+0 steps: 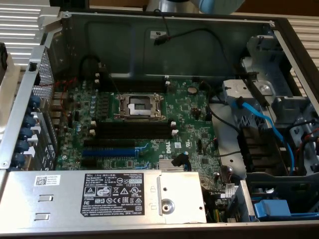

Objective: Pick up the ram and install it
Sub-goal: 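Reach for the ram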

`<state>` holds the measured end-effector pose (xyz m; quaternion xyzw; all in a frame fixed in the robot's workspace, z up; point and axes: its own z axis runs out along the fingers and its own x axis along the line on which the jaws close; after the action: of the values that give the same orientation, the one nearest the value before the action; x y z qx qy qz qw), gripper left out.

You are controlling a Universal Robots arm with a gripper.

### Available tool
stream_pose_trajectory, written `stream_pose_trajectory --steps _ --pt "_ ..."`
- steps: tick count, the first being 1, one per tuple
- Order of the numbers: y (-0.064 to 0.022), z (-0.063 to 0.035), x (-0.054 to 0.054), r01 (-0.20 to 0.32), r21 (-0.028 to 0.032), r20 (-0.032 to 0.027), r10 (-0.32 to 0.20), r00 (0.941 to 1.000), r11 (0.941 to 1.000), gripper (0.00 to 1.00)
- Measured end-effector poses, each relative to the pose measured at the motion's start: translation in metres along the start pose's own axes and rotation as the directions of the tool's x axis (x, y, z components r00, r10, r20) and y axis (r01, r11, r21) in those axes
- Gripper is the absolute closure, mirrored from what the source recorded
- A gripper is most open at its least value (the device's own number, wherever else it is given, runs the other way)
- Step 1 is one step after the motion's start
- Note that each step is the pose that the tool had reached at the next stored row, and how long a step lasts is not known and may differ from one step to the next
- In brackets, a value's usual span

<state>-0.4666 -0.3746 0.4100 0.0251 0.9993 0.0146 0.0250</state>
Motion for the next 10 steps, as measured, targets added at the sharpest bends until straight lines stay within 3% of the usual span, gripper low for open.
stream_pose_trajectory --steps 5,10 --pt "0.0055 0.0035 0.023 0.000 0.0007 0.0001 0.000 1.0000 1.0000 0.90" --pt "0.0054 0.0066 0.028 0.000 0.0011 -0.0004 0.000 1.0000 1.0000 0.90"
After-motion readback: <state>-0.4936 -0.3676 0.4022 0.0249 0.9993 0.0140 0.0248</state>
